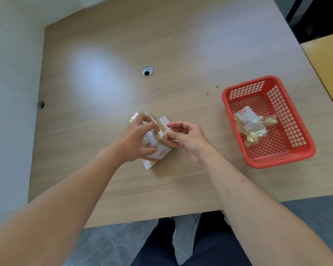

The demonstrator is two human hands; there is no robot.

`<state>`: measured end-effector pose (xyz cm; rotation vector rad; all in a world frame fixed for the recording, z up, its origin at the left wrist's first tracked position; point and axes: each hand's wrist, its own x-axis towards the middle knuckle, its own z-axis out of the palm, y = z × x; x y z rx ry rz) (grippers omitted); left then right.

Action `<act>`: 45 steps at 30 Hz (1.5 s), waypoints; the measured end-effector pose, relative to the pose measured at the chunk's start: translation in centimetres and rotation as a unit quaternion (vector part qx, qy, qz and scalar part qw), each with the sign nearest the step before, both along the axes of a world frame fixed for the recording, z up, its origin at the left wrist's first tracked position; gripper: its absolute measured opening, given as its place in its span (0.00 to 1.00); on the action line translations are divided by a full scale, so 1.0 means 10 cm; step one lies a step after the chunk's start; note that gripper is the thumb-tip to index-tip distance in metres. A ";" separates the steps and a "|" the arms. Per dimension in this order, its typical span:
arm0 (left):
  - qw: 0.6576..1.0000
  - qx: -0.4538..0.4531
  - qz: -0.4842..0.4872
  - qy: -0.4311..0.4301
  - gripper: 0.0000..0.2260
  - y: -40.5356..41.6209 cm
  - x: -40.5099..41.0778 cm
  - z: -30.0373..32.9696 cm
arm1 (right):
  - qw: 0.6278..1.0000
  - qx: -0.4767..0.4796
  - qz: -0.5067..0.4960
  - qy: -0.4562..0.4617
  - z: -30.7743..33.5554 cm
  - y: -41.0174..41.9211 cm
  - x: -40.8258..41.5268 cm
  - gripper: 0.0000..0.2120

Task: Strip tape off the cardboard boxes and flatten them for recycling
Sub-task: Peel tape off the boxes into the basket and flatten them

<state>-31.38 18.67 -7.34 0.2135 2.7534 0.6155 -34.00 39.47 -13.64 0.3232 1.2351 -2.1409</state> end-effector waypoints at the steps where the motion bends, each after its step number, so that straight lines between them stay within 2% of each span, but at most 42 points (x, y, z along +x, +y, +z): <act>1: 1.000 0.000 -0.009 0.012 0.27 -0.02 0.03 -0.03 | 0.999 0.018 0.024 0.023 0.02 0.02 -0.02 0.13; 4: 0.997 -0.030 -0.010 0.063 0.28 -0.07 0.19 -0.17 | 0.993 0.059 0.073 0.072 0.04 0.04 -0.02 0.14; 11: 0.967 -0.116 0.054 0.219 0.20 -0.02 0.50 -0.57 | 0.989 0.112 0.070 0.059 -0.13 -0.04 0.18 0.09; 17: 0.963 -0.171 0.041 0.203 0.22 0.09 0.37 -0.49 | 0.988 0.135 0.051 0.055 -0.15 -0.18 0.22 0.06; 20: 0.963 -0.194 0.017 0.184 0.21 0.03 0.22 -0.50 | 0.980 0.182 0.055 0.064 -0.20 -0.25 0.20 0.03; 24: 0.982 -0.115 0.014 0.147 0.17 -0.12 0.14 -0.66 | 0.965 0.239 0.070 0.081 -0.29 -0.35 0.21 0.06; 27: 0.986 -0.052 0.014 0.157 0.16 -0.17 0.14 -0.78 | 0.974 0.218 0.045 0.047 -0.33 -0.41 0.19 0.10; 32: 0.980 -0.017 0.020 0.199 0.12 -0.18 0.16 -0.89 | 0.971 0.206 0.104 0.065 -0.31 -0.43 0.12 0.08; 37: 0.977 -0.017 0.019 0.214 0.13 -0.16 0.16 -0.89 | 0.923 0.301 0.190 0.146 -0.33 -0.41 0.01 0.09; 41: 0.977 -0.028 0.015 0.209 0.12 -0.16 0.16 -0.89 | 0.856 0.396 0.245 0.225 -0.23 -0.40 -0.04 0.10; 43: 0.979 -0.032 0.013 0.202 0.12 -0.15 0.16 -0.88 | 0.830 0.428 0.245 0.260 -0.18 -0.42 -0.02 0.10; 45: 0.980 -0.036 0.014 0.198 0.13 -0.15 0.15 -0.87 | 0.826 0.444 0.227 0.264 -0.18 -0.45 0.02 0.09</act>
